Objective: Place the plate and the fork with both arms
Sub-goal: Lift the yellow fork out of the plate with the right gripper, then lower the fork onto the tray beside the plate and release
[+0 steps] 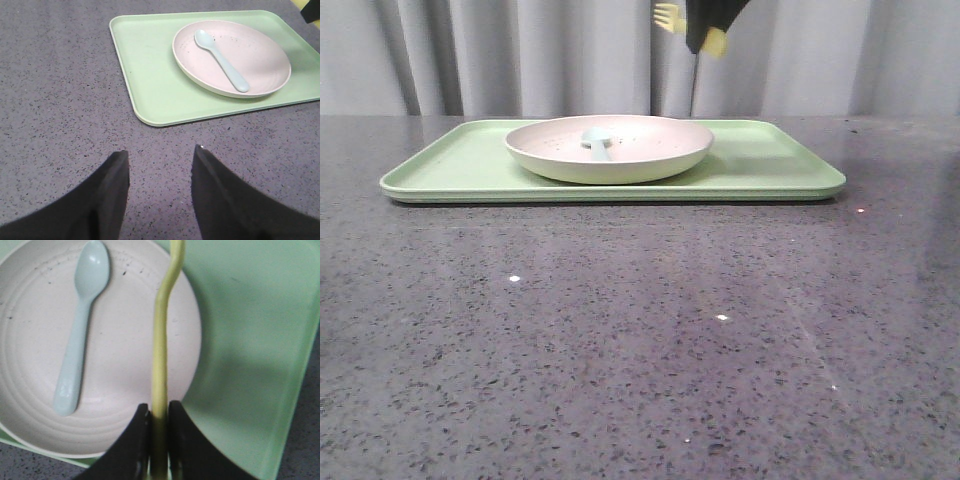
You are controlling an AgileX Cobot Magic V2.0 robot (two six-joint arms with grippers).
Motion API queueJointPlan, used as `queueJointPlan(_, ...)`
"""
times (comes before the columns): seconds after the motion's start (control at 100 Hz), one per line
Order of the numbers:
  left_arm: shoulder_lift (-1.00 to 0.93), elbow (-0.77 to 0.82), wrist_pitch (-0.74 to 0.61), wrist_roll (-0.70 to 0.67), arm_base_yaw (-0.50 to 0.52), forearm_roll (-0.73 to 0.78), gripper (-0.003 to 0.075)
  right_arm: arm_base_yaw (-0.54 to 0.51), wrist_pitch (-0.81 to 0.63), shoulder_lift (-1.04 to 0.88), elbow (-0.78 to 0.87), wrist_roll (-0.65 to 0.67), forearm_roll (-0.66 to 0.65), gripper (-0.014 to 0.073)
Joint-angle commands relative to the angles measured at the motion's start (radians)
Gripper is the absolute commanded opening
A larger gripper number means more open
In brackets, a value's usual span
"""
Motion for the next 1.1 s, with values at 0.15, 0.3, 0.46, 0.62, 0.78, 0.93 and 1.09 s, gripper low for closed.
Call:
queueJointPlan(0.15,-0.002,-0.026,-0.079,-0.002,-0.006,-0.012,0.0302,-0.070,0.096,-0.072,-0.029,0.000,-0.039,0.0017)
queueJointPlan(0.3,-0.002,-0.026,-0.073,-0.002,-0.006,-0.012,0.0302,-0.096,0.096,-0.072,-0.025,0.012,-0.038,0.0017)
queueJointPlan(0.46,-0.002,-0.026,-0.072,-0.002,-0.006,-0.012,0.0302,-0.117,0.091,-0.072,0.012,0.024,-0.039,0.0017)
queueJointPlan(0.62,-0.002,-0.026,-0.072,-0.002,-0.006,-0.012,0.0302,-0.128,0.035,-0.072,0.100,0.034,-0.021,0.0017)
queueJointPlan(0.78,-0.002,-0.026,-0.072,-0.002,-0.006,-0.012,0.0302,-0.129,-0.057,-0.072,0.166,0.035,0.032,0.0017)
queueJointPlan(0.93,-0.002,-0.026,-0.072,-0.002,-0.006,-0.012,0.0302,-0.129,-0.109,-0.072,0.203,0.036,0.054,0.0017)
queueJointPlan(1.09,-0.002,-0.026,-0.072,-0.002,-0.006,-0.012,0.0302,-0.148,-0.133,-0.069,0.221,0.036,0.070,0.0017)
